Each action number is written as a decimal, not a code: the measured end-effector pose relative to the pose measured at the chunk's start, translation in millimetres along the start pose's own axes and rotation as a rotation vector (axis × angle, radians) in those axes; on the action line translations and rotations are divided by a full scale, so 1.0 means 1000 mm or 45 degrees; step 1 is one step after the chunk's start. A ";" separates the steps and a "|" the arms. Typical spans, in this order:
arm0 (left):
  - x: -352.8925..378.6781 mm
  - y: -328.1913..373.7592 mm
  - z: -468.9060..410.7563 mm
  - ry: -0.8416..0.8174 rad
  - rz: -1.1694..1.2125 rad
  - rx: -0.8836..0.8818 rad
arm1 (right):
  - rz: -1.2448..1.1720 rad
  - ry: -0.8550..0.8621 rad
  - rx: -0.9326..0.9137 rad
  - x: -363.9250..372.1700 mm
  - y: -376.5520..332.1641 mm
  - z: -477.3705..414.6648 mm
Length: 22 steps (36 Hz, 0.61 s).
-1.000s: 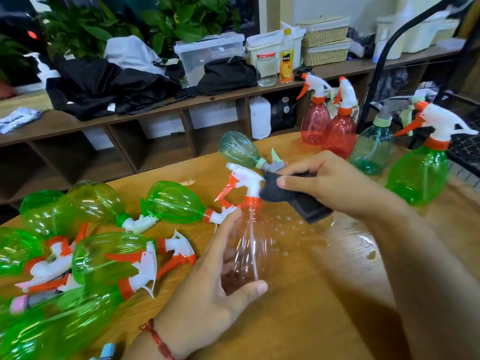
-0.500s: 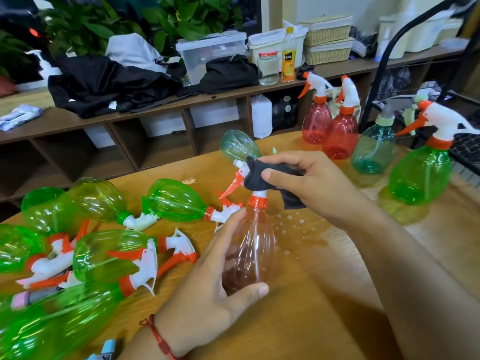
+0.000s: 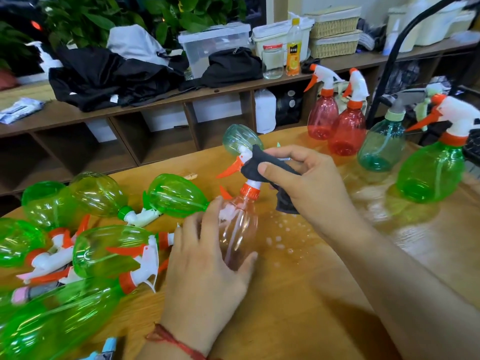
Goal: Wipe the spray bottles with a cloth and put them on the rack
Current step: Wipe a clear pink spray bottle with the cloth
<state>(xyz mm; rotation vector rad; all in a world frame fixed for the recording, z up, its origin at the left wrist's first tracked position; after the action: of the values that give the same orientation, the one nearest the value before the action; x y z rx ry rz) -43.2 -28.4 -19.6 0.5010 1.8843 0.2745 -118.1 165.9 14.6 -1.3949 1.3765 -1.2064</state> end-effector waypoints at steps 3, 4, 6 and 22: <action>-0.003 -0.023 -0.005 -0.018 0.559 -0.162 | -0.153 -0.004 0.032 -0.002 -0.001 0.000; -0.002 -0.028 -0.006 -0.039 0.840 -0.231 | -0.174 -0.004 0.043 -0.003 0.000 -0.001; -0.003 -0.034 -0.009 -0.057 1.347 -0.311 | -0.169 -0.053 0.102 0.001 0.006 -0.001; 0.000 -0.045 -0.016 -0.070 1.512 -0.304 | -0.206 -0.277 0.260 0.036 0.023 0.015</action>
<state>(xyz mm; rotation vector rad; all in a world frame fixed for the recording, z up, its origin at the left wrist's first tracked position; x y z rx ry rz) -68.0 -67.0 -32.8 1.3950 1.2690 1.2157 -110.2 127.6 -8.5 -1.4638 0.9786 -1.2214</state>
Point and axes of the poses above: each hand's wrist, its own z-axis away from the middle knuckle, its own x-axis out of the palm, y = z × x, the point moved 7 cm from there along -z, towards the middle knuckle
